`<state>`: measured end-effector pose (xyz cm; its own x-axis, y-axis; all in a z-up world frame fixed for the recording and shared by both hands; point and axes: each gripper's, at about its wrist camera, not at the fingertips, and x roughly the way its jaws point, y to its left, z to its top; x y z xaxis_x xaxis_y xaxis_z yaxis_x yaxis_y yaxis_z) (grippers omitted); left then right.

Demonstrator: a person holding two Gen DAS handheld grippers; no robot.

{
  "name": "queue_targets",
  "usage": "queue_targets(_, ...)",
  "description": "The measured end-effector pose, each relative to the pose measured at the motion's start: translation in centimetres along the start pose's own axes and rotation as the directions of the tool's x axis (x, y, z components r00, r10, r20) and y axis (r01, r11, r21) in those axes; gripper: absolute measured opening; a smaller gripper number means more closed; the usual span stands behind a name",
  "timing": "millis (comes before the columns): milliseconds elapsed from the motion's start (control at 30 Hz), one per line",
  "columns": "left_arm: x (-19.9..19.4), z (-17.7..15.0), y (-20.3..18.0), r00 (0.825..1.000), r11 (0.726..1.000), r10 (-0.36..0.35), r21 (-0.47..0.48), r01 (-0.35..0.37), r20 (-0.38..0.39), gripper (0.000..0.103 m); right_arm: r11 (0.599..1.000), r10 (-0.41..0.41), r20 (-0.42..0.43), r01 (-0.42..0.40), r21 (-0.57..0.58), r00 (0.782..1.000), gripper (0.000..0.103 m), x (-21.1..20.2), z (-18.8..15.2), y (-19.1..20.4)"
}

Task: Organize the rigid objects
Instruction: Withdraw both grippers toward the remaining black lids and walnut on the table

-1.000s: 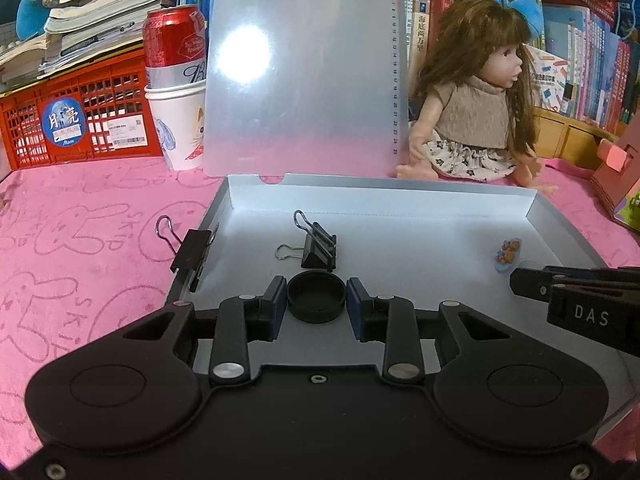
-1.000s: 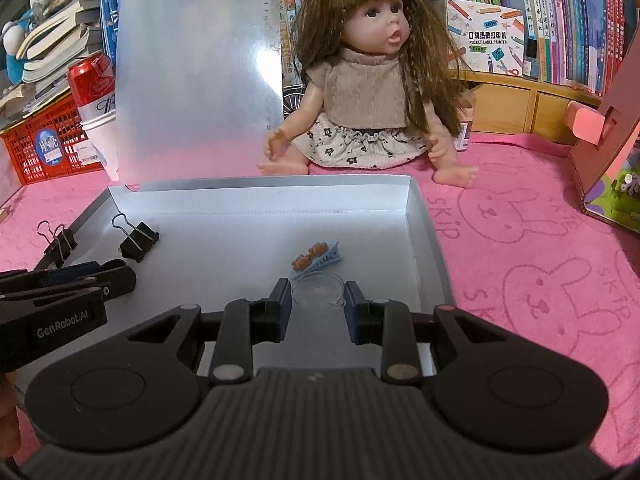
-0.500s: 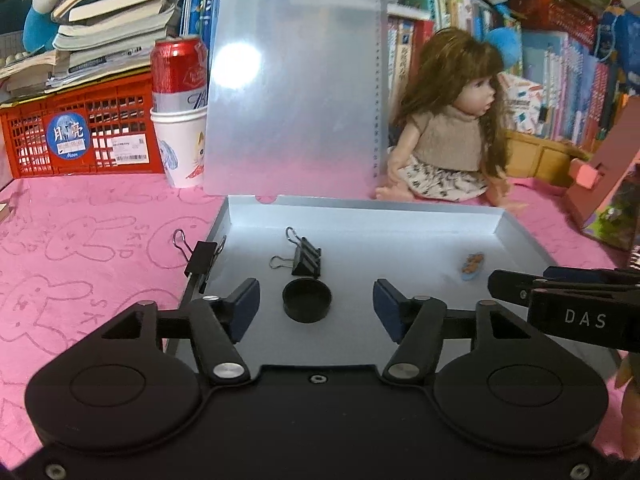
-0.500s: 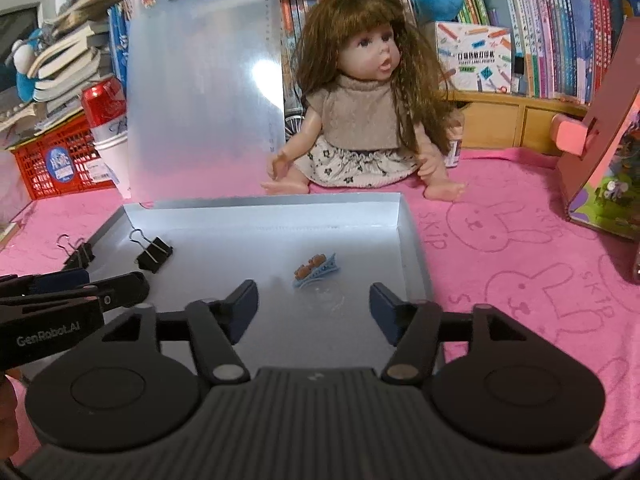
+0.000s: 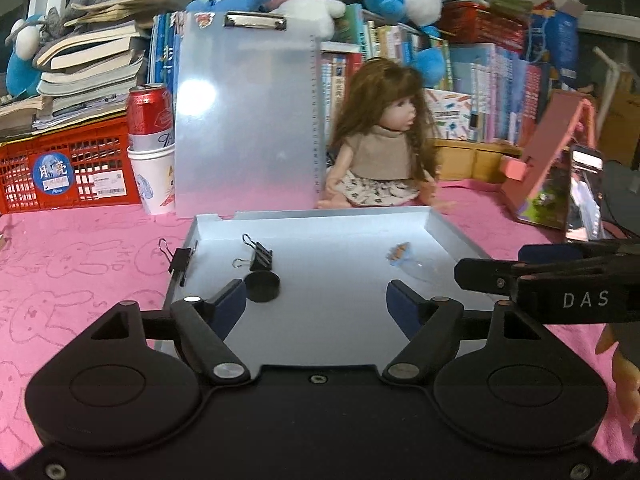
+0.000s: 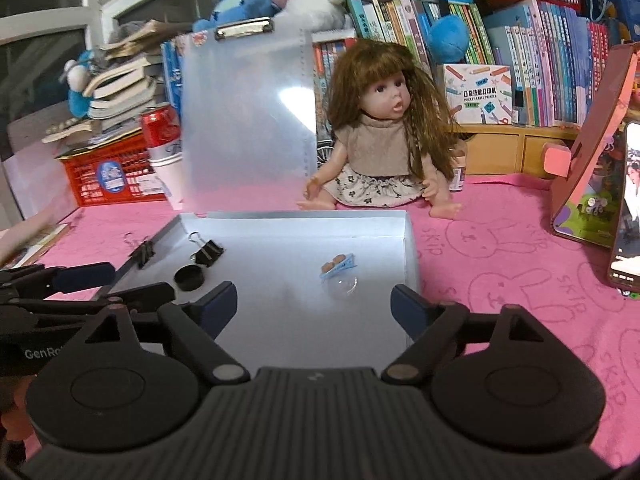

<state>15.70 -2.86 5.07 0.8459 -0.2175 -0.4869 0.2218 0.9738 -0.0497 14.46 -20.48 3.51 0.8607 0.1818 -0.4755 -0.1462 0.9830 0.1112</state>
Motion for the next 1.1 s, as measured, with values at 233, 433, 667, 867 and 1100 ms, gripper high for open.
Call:
queue_targets(233, -2.4, -1.5, -0.7, 0.999, 0.999, -0.04, 0.022, 0.04, -0.006, 0.077, 0.999, 0.003, 0.038, -0.001, -0.049, 0.999, 0.095, -2.9, -1.1, 0.1)
queue_targets(433, -4.0, -2.7, -0.9, 0.998, 0.998, -0.057, 0.033, 0.057, -0.013, 0.077, 0.998, 0.006, 0.048, -0.003, -0.063, 0.999, 0.096, -4.5, -2.2, 0.1)
queue_targets(667, -5.5, -4.1, -1.0, 0.997, 0.997, -0.073, 0.025, 0.074, -0.025, 0.077, 0.998, 0.004, 0.047, -0.001, -0.061, 0.999, 0.097, -5.5, -3.4, -0.1)
queue_targets(867, -6.4, -5.3, -1.4, 0.997, 0.996, -0.074, 0.048, 0.076, -0.031, 0.077, 0.997, -0.004, 0.048, 0.008, -0.081, 0.999, 0.098, -6.3, -4.7, 0.1)
queue_targets(1100, -7.1, -6.6, -1.7, 0.995, 0.995, -0.089, 0.047, 0.092, -0.055, 0.077, 0.997, -0.007, 0.048, 0.011, -0.081, 0.999, 0.098, -7.2, -5.9, 0.0)
